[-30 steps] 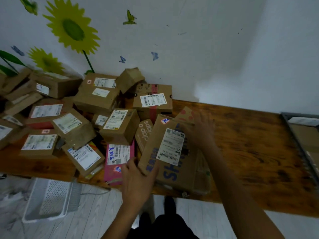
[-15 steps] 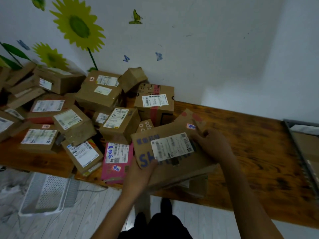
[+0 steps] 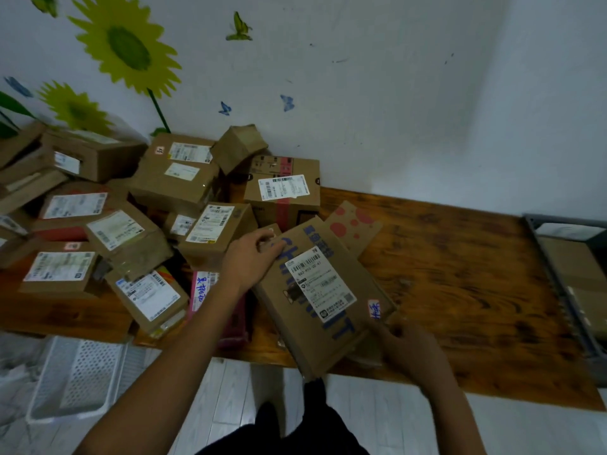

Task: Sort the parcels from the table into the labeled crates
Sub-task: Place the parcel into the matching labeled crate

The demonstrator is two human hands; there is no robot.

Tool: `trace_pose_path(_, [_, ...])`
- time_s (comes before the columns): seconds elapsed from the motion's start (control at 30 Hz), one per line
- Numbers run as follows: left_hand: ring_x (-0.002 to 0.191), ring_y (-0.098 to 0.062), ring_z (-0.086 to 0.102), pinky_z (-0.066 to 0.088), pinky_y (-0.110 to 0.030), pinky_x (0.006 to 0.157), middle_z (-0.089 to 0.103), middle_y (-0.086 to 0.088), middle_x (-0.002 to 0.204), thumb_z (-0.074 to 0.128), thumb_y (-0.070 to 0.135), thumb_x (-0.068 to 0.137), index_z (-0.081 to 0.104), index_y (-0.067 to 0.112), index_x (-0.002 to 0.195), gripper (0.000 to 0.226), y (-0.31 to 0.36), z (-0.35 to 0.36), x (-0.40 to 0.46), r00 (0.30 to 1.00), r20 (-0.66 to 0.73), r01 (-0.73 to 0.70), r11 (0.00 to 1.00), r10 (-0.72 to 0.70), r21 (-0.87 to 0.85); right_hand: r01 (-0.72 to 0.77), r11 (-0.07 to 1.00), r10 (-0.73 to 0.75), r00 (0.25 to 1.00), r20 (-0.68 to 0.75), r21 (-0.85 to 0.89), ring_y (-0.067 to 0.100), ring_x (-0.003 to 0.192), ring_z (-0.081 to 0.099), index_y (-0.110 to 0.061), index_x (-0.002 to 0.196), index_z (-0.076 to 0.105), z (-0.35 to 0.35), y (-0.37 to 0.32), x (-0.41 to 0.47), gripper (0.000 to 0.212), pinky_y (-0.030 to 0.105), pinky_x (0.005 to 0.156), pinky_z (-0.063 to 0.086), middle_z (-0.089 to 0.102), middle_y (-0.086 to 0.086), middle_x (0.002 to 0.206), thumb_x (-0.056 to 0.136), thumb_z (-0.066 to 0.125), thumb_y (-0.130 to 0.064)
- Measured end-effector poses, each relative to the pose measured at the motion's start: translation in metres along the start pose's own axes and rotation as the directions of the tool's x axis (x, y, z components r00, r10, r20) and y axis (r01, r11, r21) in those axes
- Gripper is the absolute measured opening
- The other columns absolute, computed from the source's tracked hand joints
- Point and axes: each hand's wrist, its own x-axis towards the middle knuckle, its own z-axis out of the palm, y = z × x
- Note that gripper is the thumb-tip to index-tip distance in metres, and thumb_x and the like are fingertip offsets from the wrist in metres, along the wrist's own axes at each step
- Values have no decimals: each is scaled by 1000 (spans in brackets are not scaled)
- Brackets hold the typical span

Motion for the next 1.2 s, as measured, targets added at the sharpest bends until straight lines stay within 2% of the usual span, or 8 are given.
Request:
trace_pose_path(0.17, [132,-25,43,43,-46,104,38,-7,149,75,56,80,31,18,151,92,-6,32,-63,963,-184,153,963,-196,-223,87,982,-145,912,-383,-165,12,76,58,-23,91,53,-29,-44,40,29,30,67,50,62,1,93,99,55,-50])
trace_pose_path(0.27, [130,-17,45,43,-40,102,40,0,148,81,63,71,24,27,154,107,-5,61,-92,940,-110,226,829,-324,-511,190,976,-202,973,-109,-111,20,108,60,-22,137,51,-11,-68,83,52,37,87,53,59,3,130,98,53,-56])
trace_pose_path(0.37, [134,-18,49,47,-51,106,45,6,150,73,86,55,20,45,153,119,-3,69,-95,945,-42,223,733,-325,-643,154,985,-148,986,72,-79,26,113,64,-26,153,37,2,-73,98,90,46,95,56,61,6,136,82,50,-80])
trace_pose_path(0.5, [123,-15,59,52,-47,100,58,9,137,69,84,61,39,42,146,100,2,47,-88,967,14,196,705,-255,-682,202,979,-203,978,50,20,16,93,71,-29,149,40,7,-69,65,74,37,79,60,69,-4,111,90,50,-73])
trace_pose_path(0.67, [109,-5,60,45,-23,77,62,16,121,63,47,92,48,35,141,52,27,-9,-74,993,-11,83,769,-117,-634,370,906,-337,924,-179,206,4,77,73,-34,138,48,16,-71,7,46,21,63,59,72,-9,99,97,51,-55])
trace_pose_path(0.8, [100,2,64,47,-23,75,65,20,113,63,55,88,52,35,132,49,71,-53,-69,999,-43,-46,803,25,-594,486,808,-376,860,-345,332,1,72,71,-45,119,47,1,-94,-23,34,15,55,54,69,-11,91,87,52,-57])
trace_pose_path(1.03, [101,-3,66,54,-41,91,68,19,111,63,77,70,53,40,126,68,140,-94,-70,967,-175,-243,864,182,-440,637,710,-396,713,-579,299,-3,73,68,-31,92,57,-34,-115,-57,11,10,56,50,69,-22,84,96,55,-40])
trace_pose_path(1.2, [88,7,64,52,-27,78,68,21,102,66,68,78,52,36,123,57,168,-109,-83,941,-232,-318,873,244,-370,696,656,-395,646,-653,291,0,71,70,-30,90,57,-49,-122,-81,7,14,53,52,71,-21,83,96,58,-33])
